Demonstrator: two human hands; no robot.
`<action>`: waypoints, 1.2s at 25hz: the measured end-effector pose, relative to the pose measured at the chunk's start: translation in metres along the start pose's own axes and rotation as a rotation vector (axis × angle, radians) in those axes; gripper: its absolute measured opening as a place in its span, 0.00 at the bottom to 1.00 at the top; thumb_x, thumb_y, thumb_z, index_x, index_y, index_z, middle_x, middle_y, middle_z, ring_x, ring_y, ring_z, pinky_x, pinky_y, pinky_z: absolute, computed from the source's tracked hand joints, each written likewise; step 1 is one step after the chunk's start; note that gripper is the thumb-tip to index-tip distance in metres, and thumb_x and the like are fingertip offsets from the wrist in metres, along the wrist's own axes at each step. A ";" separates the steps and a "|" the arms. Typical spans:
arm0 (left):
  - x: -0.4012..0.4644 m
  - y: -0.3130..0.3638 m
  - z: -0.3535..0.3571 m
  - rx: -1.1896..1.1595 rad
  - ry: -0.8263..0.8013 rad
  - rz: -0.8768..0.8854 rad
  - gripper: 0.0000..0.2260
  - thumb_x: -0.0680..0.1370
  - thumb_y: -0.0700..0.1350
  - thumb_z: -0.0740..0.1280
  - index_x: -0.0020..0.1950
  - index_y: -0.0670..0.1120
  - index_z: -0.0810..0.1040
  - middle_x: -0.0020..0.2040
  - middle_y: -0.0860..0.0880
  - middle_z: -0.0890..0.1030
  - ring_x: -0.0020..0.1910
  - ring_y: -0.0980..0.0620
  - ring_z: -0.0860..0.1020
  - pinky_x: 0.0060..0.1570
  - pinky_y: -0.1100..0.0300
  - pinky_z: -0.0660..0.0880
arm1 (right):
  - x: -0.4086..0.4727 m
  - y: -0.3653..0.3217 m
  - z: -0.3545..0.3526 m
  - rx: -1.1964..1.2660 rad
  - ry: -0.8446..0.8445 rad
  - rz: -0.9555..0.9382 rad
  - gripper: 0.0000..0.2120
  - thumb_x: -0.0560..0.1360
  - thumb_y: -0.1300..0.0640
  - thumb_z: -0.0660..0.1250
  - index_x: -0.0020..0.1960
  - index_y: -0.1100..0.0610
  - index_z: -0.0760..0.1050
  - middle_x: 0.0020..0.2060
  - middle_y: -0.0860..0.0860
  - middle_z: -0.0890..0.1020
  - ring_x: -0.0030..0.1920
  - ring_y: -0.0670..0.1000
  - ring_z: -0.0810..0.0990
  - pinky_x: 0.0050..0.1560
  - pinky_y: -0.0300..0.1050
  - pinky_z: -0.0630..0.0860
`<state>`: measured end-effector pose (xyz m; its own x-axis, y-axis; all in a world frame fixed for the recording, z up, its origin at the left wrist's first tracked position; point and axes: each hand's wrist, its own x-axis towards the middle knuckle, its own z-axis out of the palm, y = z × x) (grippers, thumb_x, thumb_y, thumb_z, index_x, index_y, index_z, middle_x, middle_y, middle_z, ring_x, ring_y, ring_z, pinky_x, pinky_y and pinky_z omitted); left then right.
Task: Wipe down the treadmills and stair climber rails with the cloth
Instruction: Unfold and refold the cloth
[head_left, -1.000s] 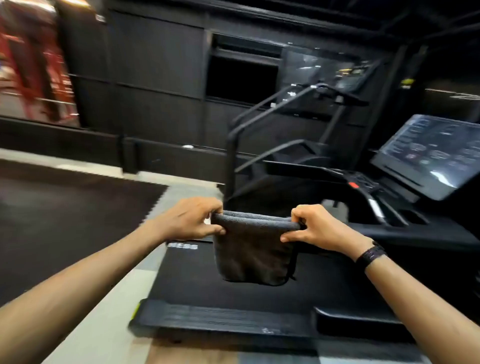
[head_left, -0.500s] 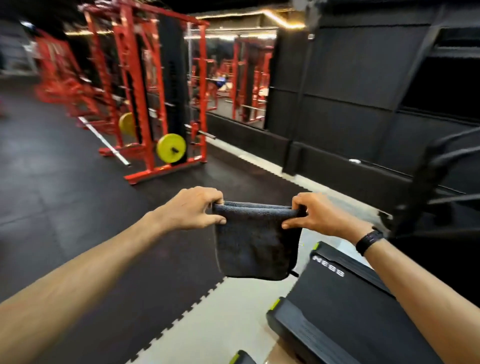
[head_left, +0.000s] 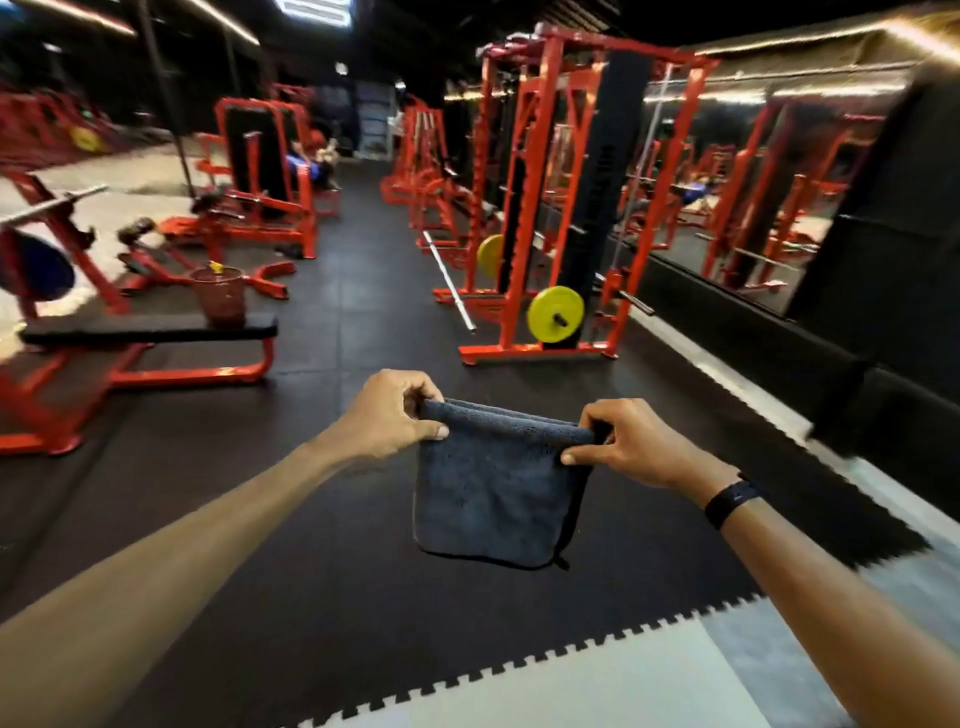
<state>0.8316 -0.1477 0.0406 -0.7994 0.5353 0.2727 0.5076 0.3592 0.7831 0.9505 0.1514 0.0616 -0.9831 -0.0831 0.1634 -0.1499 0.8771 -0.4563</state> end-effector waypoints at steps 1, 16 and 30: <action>0.013 -0.007 -0.007 -0.001 0.037 -0.030 0.14 0.66 0.35 0.81 0.38 0.48 0.79 0.36 0.44 0.81 0.33 0.54 0.74 0.36 0.54 0.73 | 0.027 0.005 0.001 0.015 0.000 -0.023 0.17 0.69 0.46 0.79 0.35 0.52 0.73 0.34 0.49 0.78 0.35 0.49 0.76 0.40 0.54 0.76; 0.202 -0.218 -0.130 0.099 0.454 -0.088 0.12 0.72 0.32 0.75 0.47 0.45 0.77 0.47 0.41 0.82 0.47 0.38 0.81 0.50 0.39 0.79 | 0.421 0.012 0.097 0.018 0.023 -0.419 0.14 0.71 0.53 0.79 0.41 0.60 0.77 0.41 0.55 0.80 0.40 0.54 0.78 0.43 0.57 0.78; 0.567 -0.680 -0.323 0.068 0.621 -0.134 0.21 0.69 0.28 0.75 0.55 0.45 0.76 0.50 0.48 0.82 0.53 0.45 0.82 0.54 0.51 0.80 | 1.042 0.071 0.346 -0.010 0.003 -0.555 0.15 0.68 0.52 0.81 0.37 0.54 0.74 0.33 0.44 0.75 0.34 0.45 0.74 0.36 0.46 0.73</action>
<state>-0.0706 -0.3354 -0.1573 -0.8842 -0.0532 0.4640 0.3934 0.4506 0.8014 -0.1208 -0.0370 -0.1032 -0.7568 -0.5326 0.3789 -0.6440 0.7067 -0.2930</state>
